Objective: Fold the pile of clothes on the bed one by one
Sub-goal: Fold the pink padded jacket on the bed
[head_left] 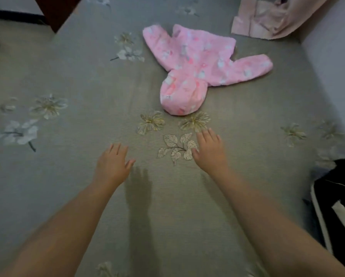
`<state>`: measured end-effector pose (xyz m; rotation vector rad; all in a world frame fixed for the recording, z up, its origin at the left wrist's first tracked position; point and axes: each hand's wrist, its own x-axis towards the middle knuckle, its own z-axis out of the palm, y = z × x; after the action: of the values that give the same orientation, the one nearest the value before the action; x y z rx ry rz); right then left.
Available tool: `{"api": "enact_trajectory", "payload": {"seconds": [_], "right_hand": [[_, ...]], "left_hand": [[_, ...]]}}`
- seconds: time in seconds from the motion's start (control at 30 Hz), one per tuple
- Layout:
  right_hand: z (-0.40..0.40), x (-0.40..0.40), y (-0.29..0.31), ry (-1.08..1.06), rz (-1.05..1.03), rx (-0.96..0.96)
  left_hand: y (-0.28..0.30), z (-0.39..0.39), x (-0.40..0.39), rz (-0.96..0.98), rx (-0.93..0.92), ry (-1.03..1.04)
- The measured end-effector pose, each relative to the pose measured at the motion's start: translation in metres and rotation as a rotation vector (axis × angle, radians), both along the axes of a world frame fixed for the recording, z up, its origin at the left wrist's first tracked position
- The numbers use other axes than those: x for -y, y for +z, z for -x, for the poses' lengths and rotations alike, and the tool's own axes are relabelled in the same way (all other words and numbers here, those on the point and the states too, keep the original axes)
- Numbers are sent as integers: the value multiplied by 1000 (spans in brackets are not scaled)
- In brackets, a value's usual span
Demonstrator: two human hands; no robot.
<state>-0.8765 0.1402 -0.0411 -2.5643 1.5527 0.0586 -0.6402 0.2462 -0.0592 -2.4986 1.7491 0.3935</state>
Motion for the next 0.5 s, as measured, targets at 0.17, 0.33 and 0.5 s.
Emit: {"api": "enact_trajectory", "payload": {"seconds": [0.17, 0.33, 0.5], "right_hand": [[-36, 59, -45, -28, 8, -59], [-73, 131, -91, -67, -4, -32], [-97, 199, -133, -108, -18, -19]], "left_hand": [[-67, -24, 54, 23, -129, 30], [-136, -35, 110, -54, -139, 42], [-167, -35, 118, 31, -95, 93]]}}
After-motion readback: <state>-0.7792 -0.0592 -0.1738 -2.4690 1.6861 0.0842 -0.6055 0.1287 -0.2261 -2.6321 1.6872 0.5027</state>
